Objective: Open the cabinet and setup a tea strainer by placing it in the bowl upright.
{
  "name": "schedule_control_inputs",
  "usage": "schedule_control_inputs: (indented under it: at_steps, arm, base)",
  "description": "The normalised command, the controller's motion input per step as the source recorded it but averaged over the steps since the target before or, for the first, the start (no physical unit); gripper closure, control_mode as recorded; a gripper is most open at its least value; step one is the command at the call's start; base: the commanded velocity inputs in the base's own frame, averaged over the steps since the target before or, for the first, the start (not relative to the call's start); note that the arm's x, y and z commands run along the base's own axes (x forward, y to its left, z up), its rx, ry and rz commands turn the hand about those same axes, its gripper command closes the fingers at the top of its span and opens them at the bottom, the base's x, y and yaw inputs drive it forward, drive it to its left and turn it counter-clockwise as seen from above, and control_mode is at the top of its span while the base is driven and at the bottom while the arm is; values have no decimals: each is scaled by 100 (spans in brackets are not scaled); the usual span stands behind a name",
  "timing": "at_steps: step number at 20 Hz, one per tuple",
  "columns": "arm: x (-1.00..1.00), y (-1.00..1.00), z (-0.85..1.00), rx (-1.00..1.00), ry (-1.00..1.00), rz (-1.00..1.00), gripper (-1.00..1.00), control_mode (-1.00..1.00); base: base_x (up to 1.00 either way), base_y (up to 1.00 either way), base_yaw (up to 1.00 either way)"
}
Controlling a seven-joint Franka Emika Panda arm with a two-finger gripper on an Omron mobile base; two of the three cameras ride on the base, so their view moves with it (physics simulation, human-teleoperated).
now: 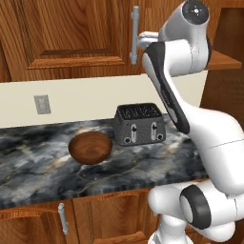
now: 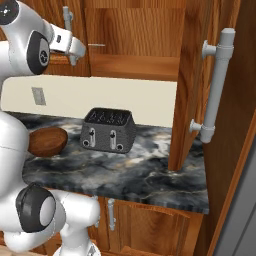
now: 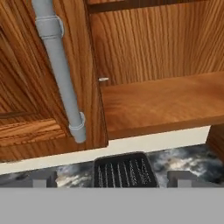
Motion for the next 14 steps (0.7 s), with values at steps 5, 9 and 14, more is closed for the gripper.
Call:
schedule_control_inputs:
  at_steps: [5, 9, 14]
  arm:
    - [26, 72, 2, -28, 4, 17, -100, -100]
    - [34, 46, 0, -6, 12, -1, -100, -100]
    - [10, 0, -2, 0, 1, 0, -100, -100]
  base:
    - [0, 0, 0]
    - [0, 0, 0]
    - [0, 0, 0]
